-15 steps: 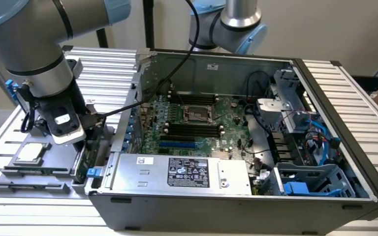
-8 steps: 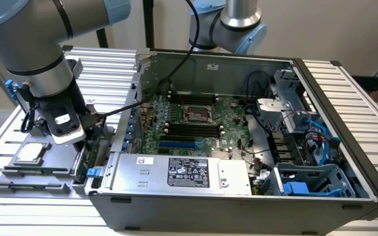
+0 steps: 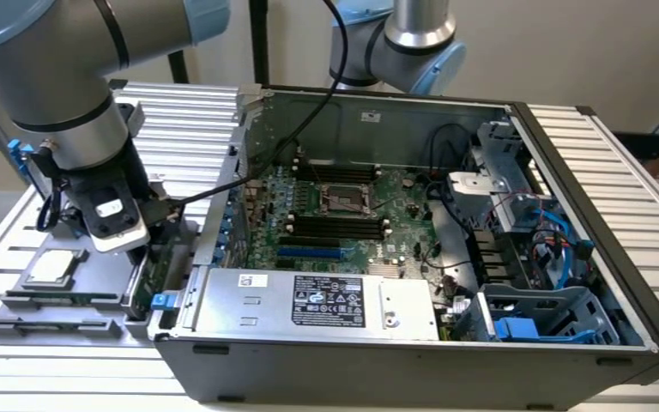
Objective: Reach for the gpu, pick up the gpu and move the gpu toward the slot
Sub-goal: 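Pick up the gpu and move the gpu toward the slot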
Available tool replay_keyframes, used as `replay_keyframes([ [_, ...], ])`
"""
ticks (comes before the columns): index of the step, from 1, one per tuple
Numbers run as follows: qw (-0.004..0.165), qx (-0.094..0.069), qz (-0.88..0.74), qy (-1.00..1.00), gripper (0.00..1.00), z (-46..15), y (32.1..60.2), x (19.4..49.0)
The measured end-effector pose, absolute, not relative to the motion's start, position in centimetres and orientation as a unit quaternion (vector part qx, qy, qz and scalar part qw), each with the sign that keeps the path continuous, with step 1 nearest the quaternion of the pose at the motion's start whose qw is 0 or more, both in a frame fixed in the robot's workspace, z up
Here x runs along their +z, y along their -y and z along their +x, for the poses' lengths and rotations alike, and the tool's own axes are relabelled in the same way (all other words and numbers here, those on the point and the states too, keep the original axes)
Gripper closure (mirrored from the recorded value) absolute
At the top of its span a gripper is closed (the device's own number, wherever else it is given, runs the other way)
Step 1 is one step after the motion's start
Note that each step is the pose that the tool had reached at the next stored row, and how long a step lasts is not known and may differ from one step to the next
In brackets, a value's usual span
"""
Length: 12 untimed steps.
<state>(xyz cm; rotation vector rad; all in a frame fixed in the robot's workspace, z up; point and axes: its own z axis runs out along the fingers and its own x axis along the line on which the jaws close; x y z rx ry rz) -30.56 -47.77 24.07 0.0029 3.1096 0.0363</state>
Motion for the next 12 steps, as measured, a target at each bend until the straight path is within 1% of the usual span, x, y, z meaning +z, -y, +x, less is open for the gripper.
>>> replay_keyframes([
  [4, 0.012, 0.012, 0.001, -1.000, 0.74, -30.49, 47.77, 24.18],
  [12, 0.009, 0.012, 0.001, -1.000, 0.74, -30.38, 47.77, 25.03],
])
